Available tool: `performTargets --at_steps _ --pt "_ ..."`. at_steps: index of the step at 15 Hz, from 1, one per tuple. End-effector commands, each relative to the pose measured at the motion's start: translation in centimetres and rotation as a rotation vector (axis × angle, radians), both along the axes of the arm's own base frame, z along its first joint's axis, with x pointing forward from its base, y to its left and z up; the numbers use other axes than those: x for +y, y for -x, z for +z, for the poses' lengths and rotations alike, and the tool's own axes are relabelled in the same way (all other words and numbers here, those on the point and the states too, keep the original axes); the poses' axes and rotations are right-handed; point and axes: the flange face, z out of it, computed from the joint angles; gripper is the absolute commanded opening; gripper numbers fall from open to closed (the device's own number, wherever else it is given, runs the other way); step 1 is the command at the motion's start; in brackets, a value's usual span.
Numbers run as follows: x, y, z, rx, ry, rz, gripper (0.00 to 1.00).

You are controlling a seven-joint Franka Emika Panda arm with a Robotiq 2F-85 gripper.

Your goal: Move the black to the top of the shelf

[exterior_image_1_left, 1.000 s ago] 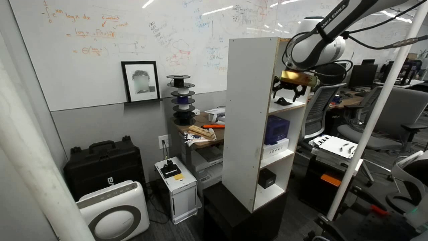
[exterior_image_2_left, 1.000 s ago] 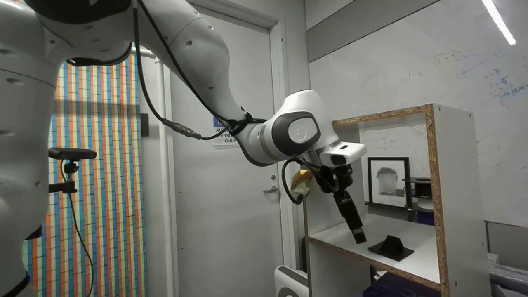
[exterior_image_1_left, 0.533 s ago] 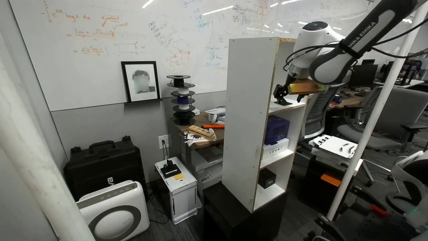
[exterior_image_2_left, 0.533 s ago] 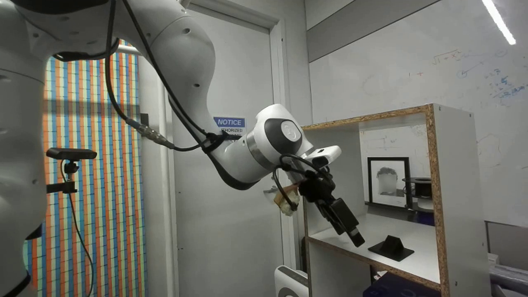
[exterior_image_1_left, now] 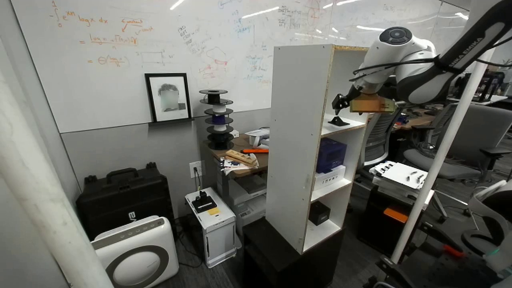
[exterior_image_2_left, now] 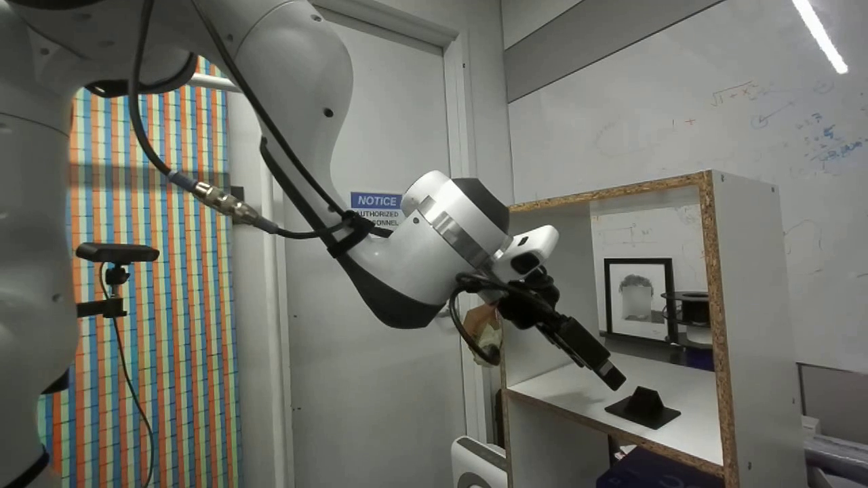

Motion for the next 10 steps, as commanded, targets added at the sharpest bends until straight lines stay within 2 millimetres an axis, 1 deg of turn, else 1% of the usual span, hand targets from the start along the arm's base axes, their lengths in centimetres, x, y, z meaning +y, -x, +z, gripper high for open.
performTargets --at_steps 1,5,10 --pt "-0.5 -0.9 0.1 -0.065 -0.05 -0.029 1.0" --pt "-1.1 -1.8 -0.9 -0.074 -0.076 -0.051 1.0" --pt "-3.1 -2.9 -2.2 -0.078 -0.102 -0.079 1.0"
